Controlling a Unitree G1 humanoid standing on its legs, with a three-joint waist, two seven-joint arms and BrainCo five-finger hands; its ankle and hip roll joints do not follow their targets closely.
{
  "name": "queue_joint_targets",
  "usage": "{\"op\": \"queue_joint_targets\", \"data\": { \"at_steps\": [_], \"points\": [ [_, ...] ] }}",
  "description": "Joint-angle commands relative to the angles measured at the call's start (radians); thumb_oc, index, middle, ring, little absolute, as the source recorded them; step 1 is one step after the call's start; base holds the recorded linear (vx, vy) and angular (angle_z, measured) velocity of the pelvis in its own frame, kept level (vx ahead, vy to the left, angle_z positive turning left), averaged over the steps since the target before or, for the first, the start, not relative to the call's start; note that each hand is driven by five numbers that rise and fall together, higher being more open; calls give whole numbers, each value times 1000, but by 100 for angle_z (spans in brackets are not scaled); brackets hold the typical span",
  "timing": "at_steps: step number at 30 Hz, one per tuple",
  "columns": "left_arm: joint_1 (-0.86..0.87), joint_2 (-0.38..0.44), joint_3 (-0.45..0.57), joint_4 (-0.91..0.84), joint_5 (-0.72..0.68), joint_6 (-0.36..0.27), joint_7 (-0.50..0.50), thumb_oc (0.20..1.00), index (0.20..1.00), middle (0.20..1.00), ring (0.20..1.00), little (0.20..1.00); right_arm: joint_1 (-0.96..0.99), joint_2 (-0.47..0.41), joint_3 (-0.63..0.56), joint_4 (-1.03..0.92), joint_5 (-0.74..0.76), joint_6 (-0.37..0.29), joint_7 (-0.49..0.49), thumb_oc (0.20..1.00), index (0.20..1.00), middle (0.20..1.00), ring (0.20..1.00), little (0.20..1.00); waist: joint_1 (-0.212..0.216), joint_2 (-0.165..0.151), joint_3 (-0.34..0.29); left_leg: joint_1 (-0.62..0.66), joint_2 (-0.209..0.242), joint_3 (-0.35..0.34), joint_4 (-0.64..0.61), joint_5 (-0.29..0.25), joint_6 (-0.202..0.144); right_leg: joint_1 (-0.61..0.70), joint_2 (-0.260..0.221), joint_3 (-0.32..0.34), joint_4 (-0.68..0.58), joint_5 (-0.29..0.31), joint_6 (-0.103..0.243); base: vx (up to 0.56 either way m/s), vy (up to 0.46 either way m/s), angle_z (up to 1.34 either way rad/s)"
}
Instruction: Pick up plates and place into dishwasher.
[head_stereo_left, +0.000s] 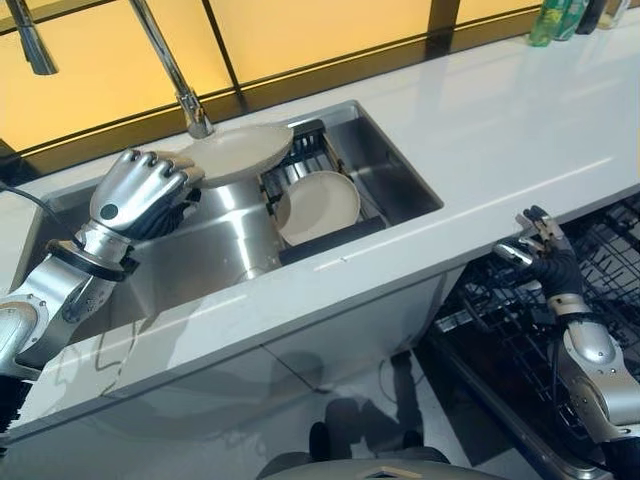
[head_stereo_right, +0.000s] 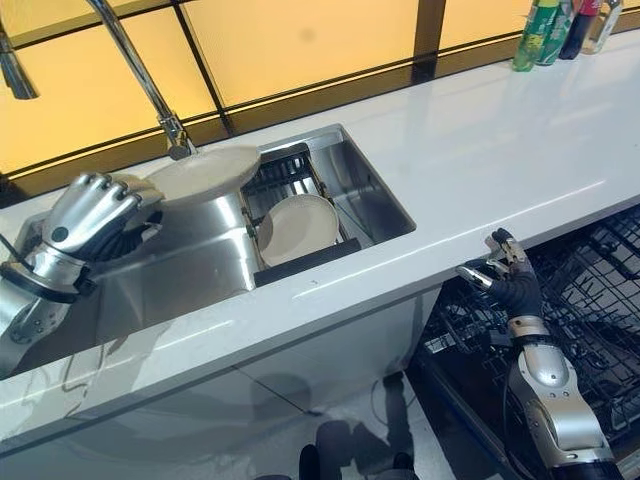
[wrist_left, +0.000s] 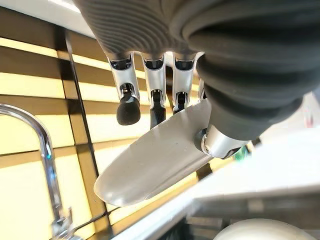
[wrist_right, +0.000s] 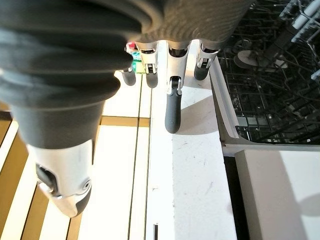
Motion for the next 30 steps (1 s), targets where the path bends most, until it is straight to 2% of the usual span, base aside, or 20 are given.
{"op": "queue_joint_targets", "data": {
  "at_steps": [1, 6, 10, 12, 14, 16, 17, 19, 20, 21, 24, 26, 28, 30],
  "points": [
    [-60, 15, 74, -54, -112, -44, -33, 200, 200, 200, 200, 200, -251, -49, -49, -237, -54, -205, 70, 1000, 1000, 1000, 1000, 1000, 79, -56, -116, 37, 20, 2, 33, -125, -10, -74, -21, -50, 51, 7, 46, -65, -16, 1],
    [-76, 6, 77, -101, -160, -72, -79, 200, 200, 200, 200, 200, -275, -82, -80, -296, -72, -244, 122, 1000, 1000, 1000, 1000, 1000, 77, -64, -132, 42, 26, 13, 25, -122, -12, -68, -9, -53, 55, -1, 41, -74, -11, 0],
    [-56, 21, 108, -103, -209, -111, -101, 200, 200, 200, 200, 200, -235, -140, -129, -308, -10, -176, 264, 1000, 1000, 1000, 1000, 1000, 63, -69, -142, 45, 28, 24, 23, -120, -13, -71, 1, -46, 71, -11, 35, -86, 7, 1],
    [-38, 31, 131, -101, -246, -135, -121, 200, 200, 200, 200, 200, -194, -172, -157, -298, -5, -120, 393, 1000, 1000, 1000, 1000, 1000, 52, -72, -146, 46, 30, 33, 23, -118, -12, -74, 5, -38, 80, -16, 32, -95, 25, -1],
    [-15, 44, 159, -114, -286, -155, -149, 200, 200, 200, 200, 200, -141, -230, -184, -295, -34, -65, 520, 1000, 1000, 1000, 1000, 1000, 39, -75, -146, 46, 31, 40, 20, -114, -11, -79, 8, -32, 90, -19, 30, -87, 31, 4],
    [10, 68, 183, -129, -331, -165, -163, 200, 200, 200, 200, 200, -88, -312, -218, -296, -9, -64, 591, 1000, 1000, 1000, 1000, 1000, 25, -80, -146, 49, 32, 46, 17, -111, -11, -81, 11, -27, 100, -21, 28, -80, 23, -3],
    [13, 81, 178, -128, -343, -170, -156, 200, 200, 200, 200, 200, -80, -349, -233, -285, 51, -80, 584, 1000, 1000, 1000, 1000, 1000, 19, -83, -144, 50, 32, 46, 15, -109, -11, -82, 13, -22, 105, -21, 27, -73, 8, -12],
    [0, 90, 154, -124, -353, -182, -148, 200, 200, 200, 200, 200, -106, -366, -235, -258, 153, -125, 593, 1000, 1000, 1000, 1000, 1000, 17, -89, -142, 51, 32, 46, 13, -109, -8, -85, 15, -17, 113, -24, 24, -71, 0, -19],
    [-8, 78, 139, -118, -348, -192, -144, 200, 200, 200, 200, 200, -130, -344, -229, -258, 183, -166, 621, 1000, 1000, 1000, 1000, 1000, 16, -90, -140, 51, 29, 44, 12, -109, -6, -86, 16, -13, 116, -24, 24, -77, 8, -17],
    [-11, 71, 133, -116, -352, -202, -143, 200, 200, 200, 200, 200, -136, -332, -229, -263, 192, -179, 635, 1000, 1000, 1000, 1000, 1000, 16, -90, -140, 51, 27, 42, 11, -109, -5, -86, 17, -11, 116, -23, 24, -71, 24, -15],
    [-29, 27, 102, -132, -378, -220, -166, 200, 200, 200, 200, 200, -165, -293, -207, -286, 140, -218, 632, 1000, 1000, 1000, 1000, 1000, 19, -90, -141, 51, 19, 32, 10, -112, 1, -80, 17, -2, 104, -21, 26, -53, 31, -13],
    [-54, 13, 78, -139, -440, -226, -198, 200, 200, 200, 200, 200, -197, -291, -179, -292, 134, -221, 626, 1000, 1000, 1000, 1000, 1000, 22, -90, -145, 50, 18, 30, 8, -111, 1, -76, 17, 1, 93, -15, 27, -30, 22, -13],
    [-109, -14, 29, -145, -512, -226, -264, 200, 200, 200, 200, 200, -257, -281, -128, -297, 122, -230, 616, 1000, 1000, 1000, 1000, 1000, 29, -93, -150, 48, 17, 27, 10, -112, 1, -72, 17, 1, 86, -14, 28, -25, 21, -8],
    [-149, -30, -13, -164, -581, -259, -329, 200, 200, 200, 200, 200, -301, -267, -90, -308, 86, -233, 581, 1000, 1000, 1000, 1000, 1000, 37, -95, -152, 45, 15, 23, 13, -112, 2, -71, 16, -3, 84, -13, 28, 0, 0, 0]
  ]
}}
